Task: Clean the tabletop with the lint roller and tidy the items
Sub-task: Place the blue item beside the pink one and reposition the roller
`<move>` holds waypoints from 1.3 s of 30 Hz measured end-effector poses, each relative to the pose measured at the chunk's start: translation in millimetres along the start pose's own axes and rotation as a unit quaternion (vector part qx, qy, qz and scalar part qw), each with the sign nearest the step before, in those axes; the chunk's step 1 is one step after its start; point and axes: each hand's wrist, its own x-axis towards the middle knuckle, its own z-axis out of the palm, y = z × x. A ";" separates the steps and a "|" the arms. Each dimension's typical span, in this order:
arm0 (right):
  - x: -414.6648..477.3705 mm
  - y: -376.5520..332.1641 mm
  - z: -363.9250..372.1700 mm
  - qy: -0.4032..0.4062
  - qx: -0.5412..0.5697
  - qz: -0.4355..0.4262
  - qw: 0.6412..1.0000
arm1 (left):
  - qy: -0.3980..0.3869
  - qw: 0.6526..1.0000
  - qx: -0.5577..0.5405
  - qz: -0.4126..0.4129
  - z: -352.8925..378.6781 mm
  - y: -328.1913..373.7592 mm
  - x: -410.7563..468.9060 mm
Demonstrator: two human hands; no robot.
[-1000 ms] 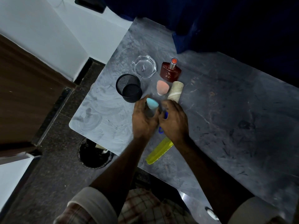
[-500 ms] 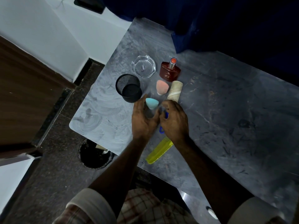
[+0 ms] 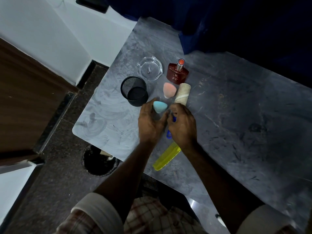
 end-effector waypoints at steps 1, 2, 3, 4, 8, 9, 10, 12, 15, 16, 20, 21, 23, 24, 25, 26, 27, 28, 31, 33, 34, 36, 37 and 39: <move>0.2 -0.2 0.2 -0.002 0.000 0.003 1.000 | 0.000 1.000 0.003 0.000 0.5 0.8 0.8; 0.3 -0.5 0.5 -0.003 0.001 0.007 1.000 | 0.000 1.000 0.003 -0.001 0.8 1.1 1.9; 0.5 -0.9 0.8 -0.005 0.003 0.011 1.000 | -0.001 1.000 0.002 -0.004 1.2 1.0 3.0; 0.6 -1.3 1.1 -0.007 0.005 0.013 1.000 | -0.002 1.000 0.001 -0.007 1.2 0.9 4.2; 1.3 -1.0 0.7 -0.018 0.010 0.015 1.000 | -0.007 1.000 0.016 -0.012 1.6 2.1 6.7; 1.5 -0.9 0.6 -0.017 0.013 0.017 1.000 | -0.009 1.000 0.021 -0.012 1.7 2.6 6.4; 1.5 -0.9 0.4 -0.015 0.018 0.018 1.000 | -0.011 1.000 0.024 -0.010 1.5 3.0 6.0; 1.1 -1.2 0.1 -0.006 0.028 0.019 0.999 | -0.017 0.999 0.032 -0.004 1.2 3.3 5.4; 1.4 -1.8 -0.2 0.000 0.040 0.022 0.999 | -0.024 0.999 0.045 0.004 -0.1 4.0 6.5; 1.5 -1.9 -0.3 0.000 0.041 0.024 0.999 | -0.025 0.998 0.052 0.009 -0.5 4.3 7.2; 2.4 -2.1 -0.8 -0.005 0.050 0.033 0.998 | -0.021 0.998 0.061 0.016 -0.9 6.3 7.9; 2.6 -2.2 -0.8 -0.006 0.053 0.036 0.998 | -0.019 0.998 0.060 0.018 -1.0 6.3 7.9; 2.8 -2.0 -1.1 -0.006 0.058 0.038 0.998 | -0.018 0.998 0.059 0.018 -1.3 5.5 7.3; 3.0 -2.0 -1.0 -0.005 0.059 0.039 0.998 | -0.020 0.998 0.058 0.017 -1.4 5.1 6.8; 3.1 -2.2 -1.1 -0.004 0.059 0.039 0.997 | -0.024 0.998 0.056 0.015 -1.6 4.6 6.2; 3.1 -2.6 -1.2 -0.003 0.061 0.039 0.997 | -0.028 0.998 0.053 0.013 -1.9 4.2 5.4; 2.9 -2.9 -1.2 -0.003 0.064 0.038 0.997 | -0.027 0.998 0.051 0.007 -2.7 4.4 4.3; 2.6 -3.2 -1.3 -0.001 0.067 0.036 0.997 | -0.023 0.999 0.049 0.000 -3.9 5.0 2.6; 1.0 -3.1 -2.7 0.015 0.073 0.040 0.996 | -0.021 0.998 0.065 -0.005 -12.5 8.4 -10.3; -1.3 -2.0 -4.2 0.042 0.070 0.048 0.995 | -0.033 0.997 0.066 0.001 -21.1 10.6 -27.1; -2.9 -1.7 -4.6 0.061 0.065 0.052 0.995 | -0.039 0.997 0.065 0.002 -26.0 11.3 -37.0; -5.5 -0.9 -4.4 0.085 0.057 0.066 0.993 | -0.048 0.996 0.070 -0.002 -35.4 11.9 -55.7; -6.0 -0.6 -3.5 0.083 0.057 0.077 0.992 | -0.054 0.996 0.072 -0.007 -39.3 12.3 -63.0; -6.0 1.0 -0.8 0.056 0.049 0.105 0.992 | -0.066 0.995 0.078 -0.018 -43.6 13.5 -71.2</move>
